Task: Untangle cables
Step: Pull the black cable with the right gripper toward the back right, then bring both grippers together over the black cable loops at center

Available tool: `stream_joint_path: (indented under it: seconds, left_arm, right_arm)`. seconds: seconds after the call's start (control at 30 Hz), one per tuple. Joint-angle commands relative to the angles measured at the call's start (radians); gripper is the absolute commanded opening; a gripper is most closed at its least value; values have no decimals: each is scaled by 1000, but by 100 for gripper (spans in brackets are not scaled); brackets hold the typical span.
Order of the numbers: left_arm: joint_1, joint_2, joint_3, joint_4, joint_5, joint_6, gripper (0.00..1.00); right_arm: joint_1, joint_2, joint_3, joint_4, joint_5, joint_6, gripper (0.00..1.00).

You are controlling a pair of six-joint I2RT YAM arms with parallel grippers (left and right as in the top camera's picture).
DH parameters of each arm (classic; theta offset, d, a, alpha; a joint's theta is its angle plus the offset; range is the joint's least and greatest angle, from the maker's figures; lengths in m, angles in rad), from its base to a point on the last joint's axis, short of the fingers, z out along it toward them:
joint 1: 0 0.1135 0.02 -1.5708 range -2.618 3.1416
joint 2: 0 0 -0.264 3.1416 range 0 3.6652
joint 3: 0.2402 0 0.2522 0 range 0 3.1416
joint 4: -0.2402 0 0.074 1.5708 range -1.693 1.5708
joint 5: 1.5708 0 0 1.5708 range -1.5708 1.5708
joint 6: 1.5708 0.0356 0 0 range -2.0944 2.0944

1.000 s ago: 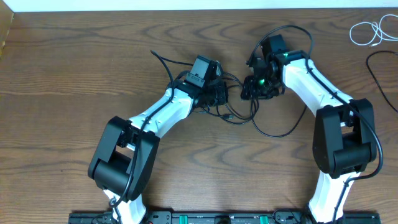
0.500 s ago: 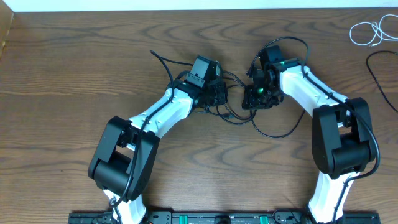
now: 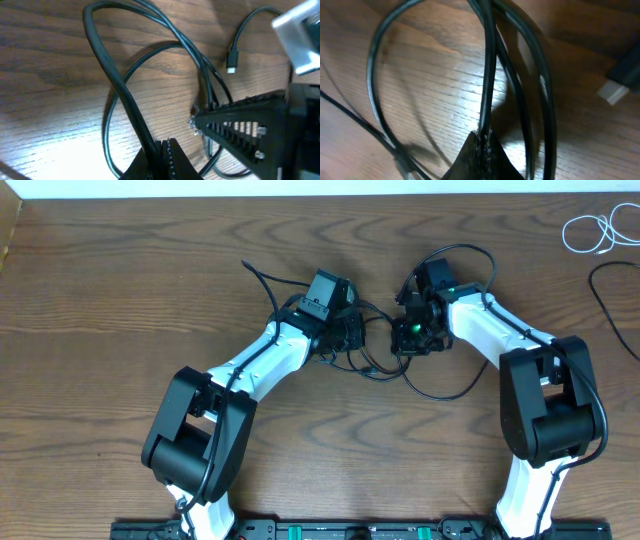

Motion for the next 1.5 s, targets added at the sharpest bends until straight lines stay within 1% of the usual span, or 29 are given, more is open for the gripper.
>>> stream_joint_path:
  seconds: [0.0,0.17,0.33,0.47,0.53,0.6,0.7,0.8,0.9,0.97,1.17,1.2,1.23,1.27,1.3,1.37,1.47]
  left_arm:
    - [1,5,-16,-37,-41,35,7]
    - [5,5,-16,-91,-100,36,7]
    - [16,5,-16,-92,-99,36,7]
    - [17,5,-16,-107,-107,40,7]
    - [17,5,-16,-113,-107,64,7]
    - [18,5,-16,-117,-107,89,7]
    - [26,5,-16,-129,-142,92,7]
    - [40,5,-16,-140,-174,105,7]
    - [66,5,-16,-143,-174,169,7]
    - [80,5,-15,-142,-174,192,7]
    - [97,5,-15,-138,-157,204,7]
    - [97,5,-14,-137,-154,204,7]
    - [97,5,-14,-134,-149,204,7]
    - [97,3,-11,-130,-126,203,7]
    - [100,2,-4,-131,-106,204,7]
    - [106,-6,19,-132,-58,203,7]
    - [126,-38,76,-132,39,199,7]
  right_arm:
    - [-25,-60,36,10,-93,-11,1]
    - [-112,-190,100,11,-246,-16,1]
    - [-268,-330,159,14,-430,-6,1]
    - [-420,-402,194,27,-470,80,1]
    - [-496,-425,204,45,-479,120,1]
    - [-554,-434,216,50,-480,128,1]
    - [-615,-434,226,42,-479,127,1]
    - [-643,-434,226,28,-451,114,1]
    - [-648,-434,226,-15,-303,88,1]
    - [-645,-434,226,-44,-251,70,1]
    - [-587,-432,225,-170,-237,-47,1]
    - [-569,-431,225,-192,-227,-64,5]
    - [-550,-431,225,-211,-216,-79,12]
    - [-498,-428,224,-251,-188,-108,25]
    - [-475,-426,224,-265,-178,-116,31]
    - [-411,-418,224,-293,-161,-134,38]
    - [-326,-396,220,-306,-152,-149,42]
